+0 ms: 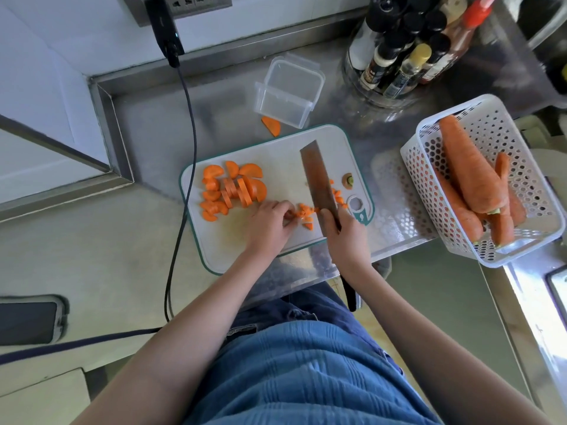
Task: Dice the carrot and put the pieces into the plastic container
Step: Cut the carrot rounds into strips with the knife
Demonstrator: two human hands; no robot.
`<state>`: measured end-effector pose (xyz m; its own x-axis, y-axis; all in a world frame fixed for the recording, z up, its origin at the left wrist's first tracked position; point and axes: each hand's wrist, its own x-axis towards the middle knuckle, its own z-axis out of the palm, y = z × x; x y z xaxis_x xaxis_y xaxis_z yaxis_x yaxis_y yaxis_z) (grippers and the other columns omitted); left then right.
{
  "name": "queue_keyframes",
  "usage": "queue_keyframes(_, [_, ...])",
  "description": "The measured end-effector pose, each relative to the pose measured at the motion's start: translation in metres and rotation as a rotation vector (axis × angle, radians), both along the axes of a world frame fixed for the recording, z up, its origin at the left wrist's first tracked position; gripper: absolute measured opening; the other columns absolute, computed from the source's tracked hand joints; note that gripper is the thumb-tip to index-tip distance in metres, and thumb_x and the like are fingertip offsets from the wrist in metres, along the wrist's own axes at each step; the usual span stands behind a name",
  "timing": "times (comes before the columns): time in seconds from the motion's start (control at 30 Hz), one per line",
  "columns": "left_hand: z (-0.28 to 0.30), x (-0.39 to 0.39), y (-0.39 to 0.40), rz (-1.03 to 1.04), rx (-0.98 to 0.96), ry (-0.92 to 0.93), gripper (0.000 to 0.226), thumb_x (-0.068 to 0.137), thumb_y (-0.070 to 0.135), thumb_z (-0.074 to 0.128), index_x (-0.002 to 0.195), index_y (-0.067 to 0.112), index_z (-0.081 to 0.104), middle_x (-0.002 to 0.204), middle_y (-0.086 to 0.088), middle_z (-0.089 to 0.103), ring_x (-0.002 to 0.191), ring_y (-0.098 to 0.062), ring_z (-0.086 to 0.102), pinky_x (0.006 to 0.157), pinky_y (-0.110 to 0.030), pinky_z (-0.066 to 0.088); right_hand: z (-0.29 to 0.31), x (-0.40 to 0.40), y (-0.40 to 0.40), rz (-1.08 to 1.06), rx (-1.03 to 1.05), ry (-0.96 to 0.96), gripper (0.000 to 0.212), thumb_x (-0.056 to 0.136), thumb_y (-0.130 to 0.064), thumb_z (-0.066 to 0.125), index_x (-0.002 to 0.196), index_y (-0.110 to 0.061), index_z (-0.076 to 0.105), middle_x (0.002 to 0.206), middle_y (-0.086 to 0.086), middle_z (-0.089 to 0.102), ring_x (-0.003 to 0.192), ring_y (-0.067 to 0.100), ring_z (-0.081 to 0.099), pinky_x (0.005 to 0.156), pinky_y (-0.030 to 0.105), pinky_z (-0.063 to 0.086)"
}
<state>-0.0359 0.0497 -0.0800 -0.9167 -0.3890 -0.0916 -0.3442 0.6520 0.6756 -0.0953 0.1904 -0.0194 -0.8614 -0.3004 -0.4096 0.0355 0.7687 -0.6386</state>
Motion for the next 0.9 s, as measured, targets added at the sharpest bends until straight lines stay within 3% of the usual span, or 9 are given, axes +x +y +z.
queue_keyframes(0.07, [0.004,-0.005,0.005,0.012,0.102,0.02,0.015,0.083,0.023,0.07,0.092,0.012,0.067,0.082,-0.003,0.069,0.076,-0.02,0.063,0.067,-0.039,0.052,-0.001,-0.003,0.003,-0.058,-0.035,-0.009,0.03,0.1,-0.032,0.045,0.08,-0.01,0.05,0.06,-0.002,0.049,0.052,0.012,0.042,0.051,0.029,0.032])
queue_keyframes(0.17, [0.016,-0.003,0.011,-0.039,-0.012,0.209,0.028,0.091,0.013,0.056,0.116,0.002,0.06,0.105,-0.011,0.066,0.097,-0.02,0.057,0.086,-0.031,0.048,-0.005,-0.006,0.006,-0.083,-0.074,-0.057,0.028,0.099,-0.032,0.045,0.084,-0.011,0.054,0.062,-0.001,0.051,0.054,0.013,0.046,0.053,0.029,0.036])
queue_keyframes(0.27, [0.019,0.005,0.013,-0.31,-0.12,0.251,0.045,0.094,0.011,0.036,0.136,0.0,0.045,0.137,-0.015,0.049,0.128,-0.024,0.043,0.108,-0.032,0.033,-0.007,-0.006,0.007,-0.102,-0.109,-0.07,0.024,0.1,-0.033,0.044,0.088,-0.016,0.057,0.068,0.0,0.058,0.06,0.017,0.054,0.058,0.033,0.046])
queue_keyframes(0.33, [0.015,0.009,0.016,-0.451,-0.157,0.17,0.051,0.092,0.012,0.03,0.14,0.001,0.039,0.146,-0.013,0.04,0.137,-0.024,0.033,0.113,-0.036,0.026,-0.007,-0.005,0.005,-0.136,-0.129,-0.095,0.026,0.1,-0.035,0.042,0.082,-0.02,0.054,0.066,0.0,0.057,0.057,0.018,0.054,0.06,0.04,0.051])
queue_keyframes(0.53, [0.006,0.015,0.006,-0.46,-0.195,0.006,0.052,0.089,0.014,0.027,0.137,0.0,0.043,0.143,-0.013,0.043,0.138,-0.024,0.03,0.111,-0.044,0.031,-0.008,-0.012,0.008,-0.276,-0.168,-0.135,0.037,0.1,-0.039,0.036,0.079,-0.011,0.047,0.062,0.009,0.049,0.051,0.023,0.046,0.053,0.047,0.048])
queue_keyframes(0.63, [0.009,0.021,-0.002,-0.273,-0.132,0.037,0.052,0.091,0.013,0.027,0.139,0.001,0.04,0.146,-0.013,0.04,0.138,-0.024,0.029,0.115,-0.036,0.022,-0.005,-0.007,0.015,-0.117,-0.117,-0.066,0.035,0.1,-0.039,0.036,0.079,-0.013,0.049,0.063,0.004,0.051,0.057,0.022,0.05,0.054,0.042,0.045])
queue_keyframes(0.73, [0.009,0.033,-0.01,-0.018,-0.106,0.051,0.046,0.088,-0.002,0.038,0.133,-0.002,0.048,0.138,-0.016,0.047,0.131,-0.028,0.039,0.112,-0.034,0.026,-0.005,0.007,0.012,0.12,-0.054,-0.078,0.03,0.101,-0.034,0.038,0.096,-0.012,0.057,0.069,0.003,0.057,0.065,0.024,0.054,0.057,0.034,0.04])
queue_keyframes(0.8, [0.01,0.042,-0.012,-0.001,-0.109,0.045,0.043,0.084,-0.012,0.045,0.125,-0.003,0.054,0.13,-0.016,0.051,0.123,-0.028,0.045,0.107,-0.037,0.036,-0.009,0.016,0.009,0.208,-0.015,-0.108,0.029,0.101,-0.033,0.039,0.094,-0.011,0.056,0.075,0.007,0.061,0.069,0.027,0.057,0.063,0.039,0.044])
queue_keyframes(0.9, [0.012,0.05,-0.009,-0.132,-0.167,0.048,0.036,0.086,-0.002,0.04,0.117,-0.001,0.058,0.122,-0.013,0.055,0.118,-0.026,0.049,0.097,-0.037,0.044,-0.015,0.018,0.011,0.194,0.004,-0.112,0.028,0.102,-0.031,0.04,0.087,-0.011,0.053,0.074,0.007,0.058,0.069,0.027,0.055,0.062,0.036,0.041])
